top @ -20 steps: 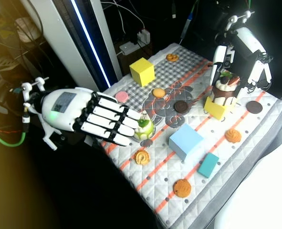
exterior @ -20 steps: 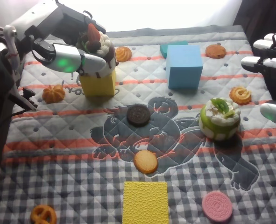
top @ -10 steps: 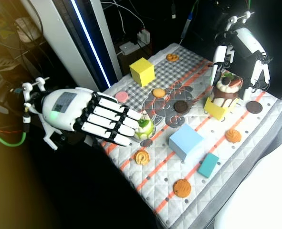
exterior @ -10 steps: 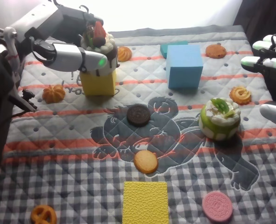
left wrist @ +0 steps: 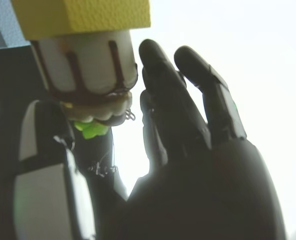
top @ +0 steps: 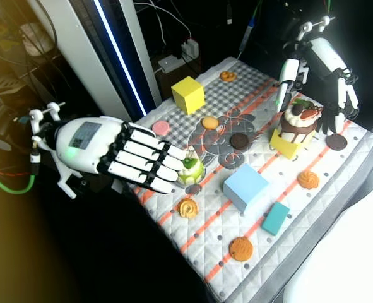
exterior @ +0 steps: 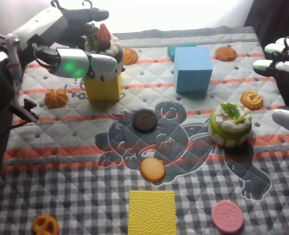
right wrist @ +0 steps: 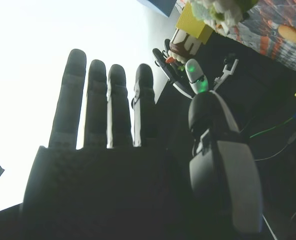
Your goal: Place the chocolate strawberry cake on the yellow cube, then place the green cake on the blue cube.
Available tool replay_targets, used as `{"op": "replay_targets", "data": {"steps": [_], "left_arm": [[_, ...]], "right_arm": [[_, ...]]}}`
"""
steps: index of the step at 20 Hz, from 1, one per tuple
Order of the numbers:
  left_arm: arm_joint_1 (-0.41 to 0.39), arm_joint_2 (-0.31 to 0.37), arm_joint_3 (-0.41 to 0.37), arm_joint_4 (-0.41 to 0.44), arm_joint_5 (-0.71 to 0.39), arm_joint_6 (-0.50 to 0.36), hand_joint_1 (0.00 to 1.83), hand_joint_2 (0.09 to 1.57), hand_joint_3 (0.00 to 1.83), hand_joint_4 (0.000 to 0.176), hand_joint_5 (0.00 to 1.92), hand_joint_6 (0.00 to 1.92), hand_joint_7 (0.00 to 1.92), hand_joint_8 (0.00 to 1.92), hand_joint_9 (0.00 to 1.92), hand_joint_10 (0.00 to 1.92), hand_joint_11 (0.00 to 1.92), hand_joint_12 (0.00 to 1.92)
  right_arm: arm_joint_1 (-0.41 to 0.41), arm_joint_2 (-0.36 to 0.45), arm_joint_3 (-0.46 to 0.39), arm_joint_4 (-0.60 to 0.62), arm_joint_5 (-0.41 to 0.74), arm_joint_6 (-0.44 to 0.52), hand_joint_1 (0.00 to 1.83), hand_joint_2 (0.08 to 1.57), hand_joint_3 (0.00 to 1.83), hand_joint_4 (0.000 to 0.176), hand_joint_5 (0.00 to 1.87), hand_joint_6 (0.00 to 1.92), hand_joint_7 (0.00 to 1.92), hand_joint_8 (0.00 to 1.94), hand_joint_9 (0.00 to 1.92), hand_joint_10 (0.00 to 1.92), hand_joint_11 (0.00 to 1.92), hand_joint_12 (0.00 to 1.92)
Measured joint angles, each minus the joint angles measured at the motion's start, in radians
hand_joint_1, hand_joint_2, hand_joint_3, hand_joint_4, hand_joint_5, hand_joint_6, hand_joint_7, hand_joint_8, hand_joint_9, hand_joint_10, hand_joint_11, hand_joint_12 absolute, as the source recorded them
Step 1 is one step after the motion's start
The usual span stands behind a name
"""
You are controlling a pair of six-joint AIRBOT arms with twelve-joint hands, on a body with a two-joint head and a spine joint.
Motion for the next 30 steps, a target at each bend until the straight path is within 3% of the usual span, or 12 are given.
{"op": "replay_targets", "data": {"steps": [2,4,8,12,15,16,17,18,19,22,23,30], "left_arm": [[0.003,0.007,-0.009,0.005,-0.010,0.002,0.72,0.87,0.00,0.176,0.11,0.01,0.19,0.00,0.24,0.00,0.00,0.82],[0.003,0.020,-0.013,0.006,-0.028,0.000,0.75,0.88,0.00,0.176,0.05,0.01,0.10,0.01,0.16,0.01,0.00,0.49],[0.026,0.064,-0.065,0.014,-0.072,-0.001,0.65,0.87,0.00,0.176,0.00,0.00,0.00,0.00,0.02,0.00,0.00,0.08],[0.134,0.182,-0.224,0.098,-0.183,-0.001,0.60,0.85,0.00,0.176,0.00,0.00,0.00,0.00,0.00,0.00,0.00,0.01],[0.202,0.239,-0.294,0.119,-0.254,0.000,0.62,0.84,0.00,0.176,0.00,0.00,0.00,0.00,0.00,0.00,0.00,0.00],[0.232,0.260,-0.326,0.133,-0.283,-0.001,0.54,0.85,0.00,0.176,0.00,0.00,0.00,0.00,0.00,0.00,0.00,0.00],[0.255,0.279,-0.352,0.142,-0.302,-0.001,0.52,0.85,0.00,0.176,0.00,0.00,0.00,0.00,0.00,0.00,0.00,0.00],[0.280,0.299,-0.378,0.157,-0.325,-0.001,0.57,0.85,0.00,0.176,0.00,0.00,0.00,0.00,0.00,0.00,0.00,0.00],[0.308,0.318,-0.403,0.161,-0.352,-0.001,0.61,0.85,0.00,0.176,0.00,0.00,0.00,0.00,0.00,0.00,0.00,0.00],[0.389,0.362,-0.456,0.153,-0.451,-0.002,0.81,0.81,0.00,0.176,0.00,0.00,0.00,0.00,0.00,0.00,0.00,0.00],[0.407,0.375,-0.472,0.150,-0.479,0.000,0.83,0.81,0.00,0.176,0.00,0.00,0.00,0.00,0.00,0.00,0.00,0.00],[0.421,0.375,-0.476,0.134,-0.510,-0.001,0.79,0.84,0.00,0.176,0.00,0.00,0.00,0.00,0.00,0.00,0.00,0.00]], "right_arm": [[0.000,0.000,0.000,0.000,0.000,0.000,0.16,1.33,0.00,0.053,0.39,0.00,0.27,0.00,0.24,0.00,0.31,0.04],[0.000,0.000,0.000,0.000,0.000,0.000,0.18,1.33,0.00,0.038,0.40,0.00,0.28,0.00,0.25,0.00,0.32,0.04],[-0.004,-0.002,0.000,0.003,0.000,0.000,0.22,1.32,0.00,0.051,0.38,0.00,0.27,0.00,0.25,0.00,0.32,0.04],[0.001,-0.006,0.000,0.008,0.000,0.000,0.35,1.22,0.00,0.070,0.36,0.00,0.27,0.00,0.25,0.00,0.32,0.04],[0.016,-0.028,0.002,0.006,0.005,0.000,0.46,1.11,0.00,0.136,0.31,0.00,0.27,0.00,0.26,0.00,0.31,0.05],[0.027,-0.042,0.008,0.004,-0.006,0.000,0.55,1.07,0.00,0.119,0.31,0.00,0.27,0.00,0.28,0.01,0.31,0.04],[0.046,-0.056,0.015,0.003,-0.024,0.000,0.55,1.04,0.00,0.135,0.29,0.00,0.24,0.00,0.27,0.00,0.29,0.05],[0.069,-0.074,0.027,-0.001,-0.049,0.000,0.62,1.01,0.00,0.114,0.30,0.01,0.24,0.00,0.28,0.01,0.29,0.06],[0.087,-0.093,0.043,-0.010,-0.076,0.000,0.63,0.98,0.00,0.115,0.31,0.02,0.26,0.01,0.32,0.00,0.23,0.31],[0.118,-0.146,0.079,-0.019,-0.171,0.000,0.73,0.95,0.00,0.168,0.26,0.00,0.26,0.00,0.29,0.00,0.04,0.74],[0.124,-0.156,0.087,-0.028,-0.210,0.000,0.75,0.95,0.00,0.174,0.25,0.00,0.25,0.00,0.29,0.00,0.02,0.82],[0.183,-0.205,0.158,-0.026,-0.327,0.000,0.74,0.97,0.00,0.176,0.28,0.01,0.31,0.00,0.35,0.00,0.00,1.04]]}}
